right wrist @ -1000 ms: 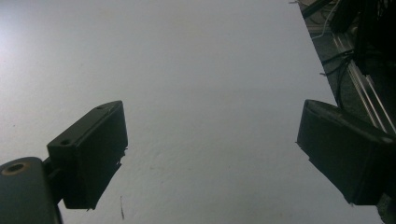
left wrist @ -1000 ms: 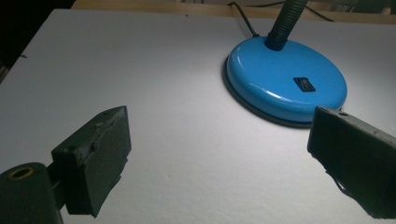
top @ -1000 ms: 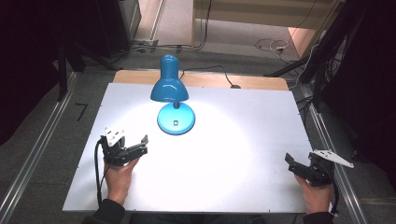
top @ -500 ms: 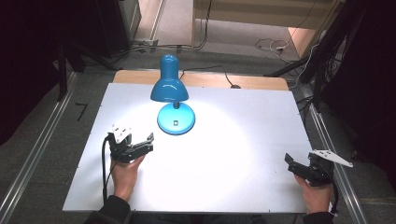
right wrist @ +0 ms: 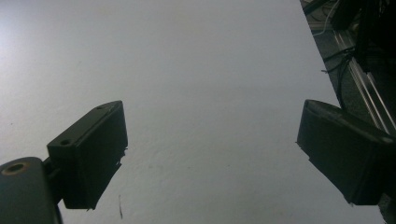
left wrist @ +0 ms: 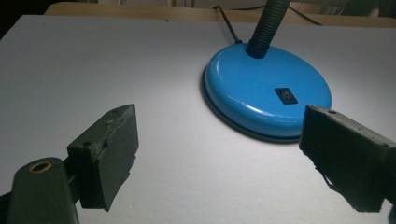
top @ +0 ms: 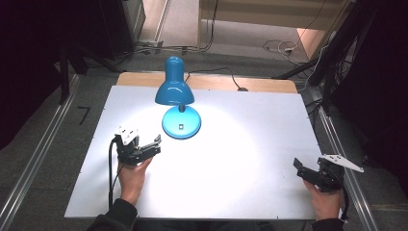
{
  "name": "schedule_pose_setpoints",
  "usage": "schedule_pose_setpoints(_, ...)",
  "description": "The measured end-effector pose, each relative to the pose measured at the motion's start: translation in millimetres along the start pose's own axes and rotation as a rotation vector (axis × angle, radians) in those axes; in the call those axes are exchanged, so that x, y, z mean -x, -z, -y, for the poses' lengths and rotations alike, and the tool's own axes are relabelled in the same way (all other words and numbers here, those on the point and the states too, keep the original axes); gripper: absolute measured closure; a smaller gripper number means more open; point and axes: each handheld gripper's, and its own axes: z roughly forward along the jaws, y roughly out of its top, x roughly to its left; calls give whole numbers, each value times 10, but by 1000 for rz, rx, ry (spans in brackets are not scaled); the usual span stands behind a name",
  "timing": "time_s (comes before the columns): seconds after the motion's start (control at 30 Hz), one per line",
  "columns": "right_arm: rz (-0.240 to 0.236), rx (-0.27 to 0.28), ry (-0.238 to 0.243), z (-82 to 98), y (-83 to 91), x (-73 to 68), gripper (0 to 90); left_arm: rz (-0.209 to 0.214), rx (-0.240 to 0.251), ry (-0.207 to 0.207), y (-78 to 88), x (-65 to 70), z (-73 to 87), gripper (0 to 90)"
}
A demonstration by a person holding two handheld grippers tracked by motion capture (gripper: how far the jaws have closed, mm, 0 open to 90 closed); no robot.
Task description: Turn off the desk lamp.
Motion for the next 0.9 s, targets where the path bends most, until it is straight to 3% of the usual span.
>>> schedule_pose_setpoints(0.9,0,4,-11,-1,4,12,71,29,-1,-9,-169,120,-52,204)
